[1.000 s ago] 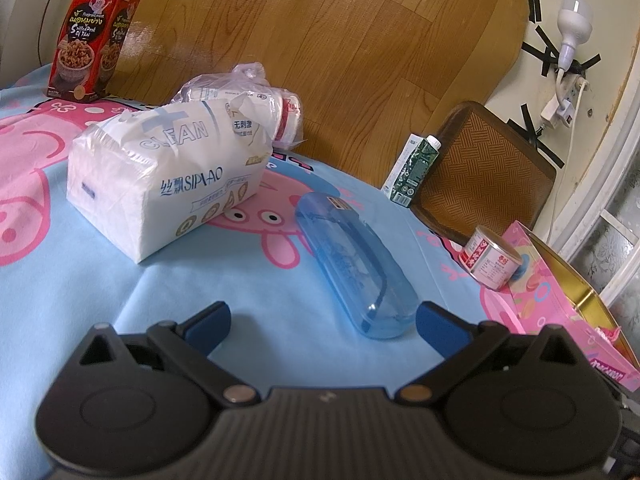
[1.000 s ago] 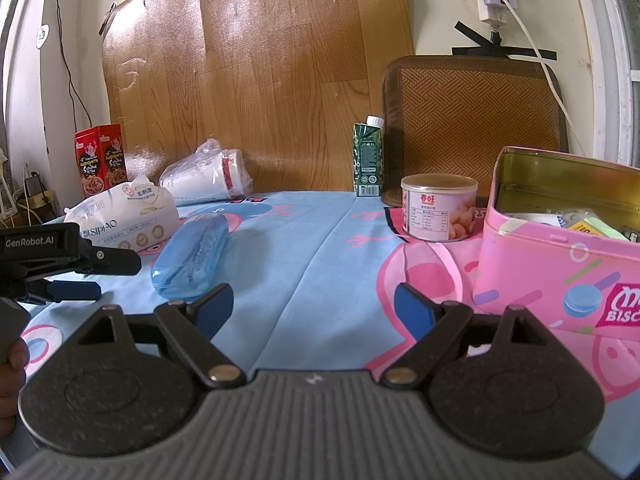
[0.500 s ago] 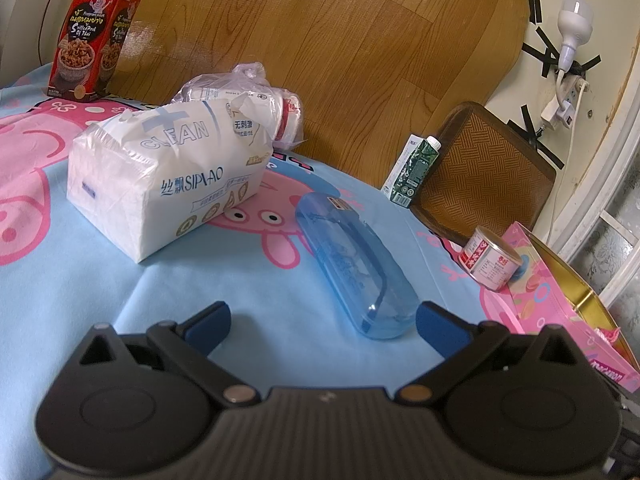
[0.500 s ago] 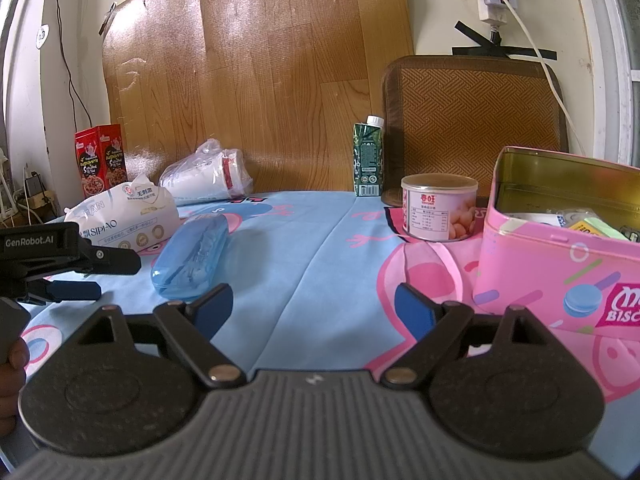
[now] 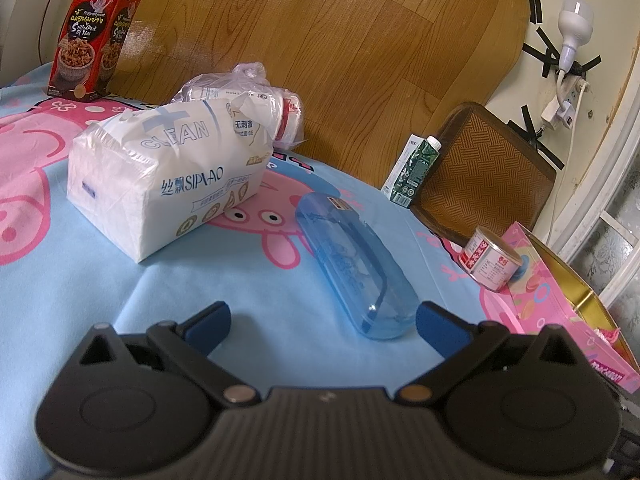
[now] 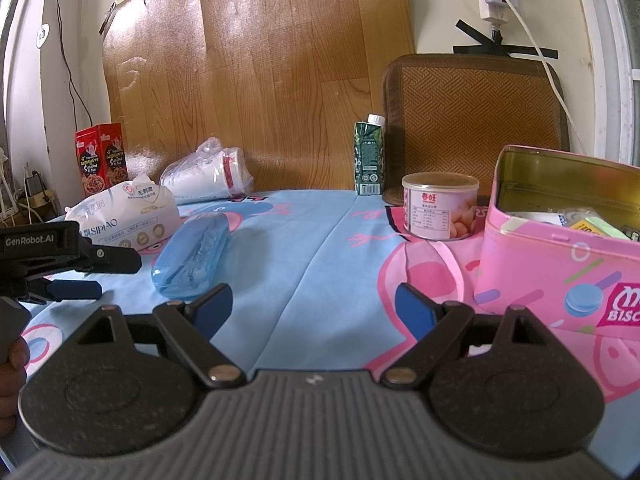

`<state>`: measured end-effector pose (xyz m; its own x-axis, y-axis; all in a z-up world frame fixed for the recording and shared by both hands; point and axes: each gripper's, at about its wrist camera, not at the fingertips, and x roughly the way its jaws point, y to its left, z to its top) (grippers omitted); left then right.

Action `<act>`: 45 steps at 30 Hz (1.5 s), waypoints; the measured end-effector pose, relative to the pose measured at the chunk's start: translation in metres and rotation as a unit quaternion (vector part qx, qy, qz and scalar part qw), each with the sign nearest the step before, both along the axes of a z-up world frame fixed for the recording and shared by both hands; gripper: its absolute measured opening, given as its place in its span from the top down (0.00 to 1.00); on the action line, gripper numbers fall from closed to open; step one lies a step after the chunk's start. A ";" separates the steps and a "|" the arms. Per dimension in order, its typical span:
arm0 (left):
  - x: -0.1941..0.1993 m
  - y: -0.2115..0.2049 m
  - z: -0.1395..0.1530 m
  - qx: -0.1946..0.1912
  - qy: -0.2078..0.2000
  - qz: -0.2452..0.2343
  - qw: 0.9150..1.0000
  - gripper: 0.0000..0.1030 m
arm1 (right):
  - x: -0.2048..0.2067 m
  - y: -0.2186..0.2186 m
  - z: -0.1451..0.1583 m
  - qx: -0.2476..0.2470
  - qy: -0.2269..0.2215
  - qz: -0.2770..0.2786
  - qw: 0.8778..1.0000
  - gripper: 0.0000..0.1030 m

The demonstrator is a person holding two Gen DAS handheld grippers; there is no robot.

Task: Organize soft objects
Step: 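Move the right gripper toward the blue plastic glasses case, then close the right gripper on the blue glasses case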

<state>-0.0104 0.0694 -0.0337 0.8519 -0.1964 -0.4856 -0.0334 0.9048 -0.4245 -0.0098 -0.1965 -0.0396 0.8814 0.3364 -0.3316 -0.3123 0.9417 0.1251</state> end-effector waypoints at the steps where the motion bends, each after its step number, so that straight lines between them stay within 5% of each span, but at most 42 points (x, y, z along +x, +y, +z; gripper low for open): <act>1: 0.000 0.000 0.000 -0.001 0.000 0.001 1.000 0.01 | 0.000 0.000 0.000 0.000 0.000 0.000 1.000 0.12; 14: -0.004 0.016 -0.003 -0.042 -0.009 0.038 0.998 0.01 | 0.005 0.038 0.005 -0.022 0.009 0.080 0.997 0.11; 22: -0.010 0.025 -0.004 -0.067 -0.023 0.069 0.995 0.01 | 0.017 0.087 0.011 -0.105 -0.025 0.145 0.983 0.09; 29: -0.011 0.032 -0.005 -0.082 -0.029 0.078 0.993 0.00 | 0.060 0.108 0.015 -0.084 0.037 0.163 0.982 0.09; 31: -0.011 0.031 -0.004 -0.077 -0.029 0.076 0.994 0.00 | 0.069 0.110 0.010 -0.082 0.067 0.161 0.981 0.12; 33: -0.011 0.030 -0.004 -0.074 -0.030 0.075 0.994 0.00 | 0.076 0.108 0.008 -0.073 0.101 0.159 0.979 0.39; 34: -0.011 0.029 -0.004 -0.073 -0.029 0.074 0.994 0.00 | 0.075 0.105 0.008 -0.068 0.099 0.154 0.981 0.44; 40: -0.008 0.023 -0.003 -0.055 -0.026 0.063 0.996 0.00 | 0.043 0.075 0.007 -0.070 0.093 0.145 0.983 0.45; 45: 0.001 0.005 -0.001 -0.015 0.001 0.004 1.000 0.00 | -0.004 0.043 0.002 -0.061 0.087 0.135 0.985 0.45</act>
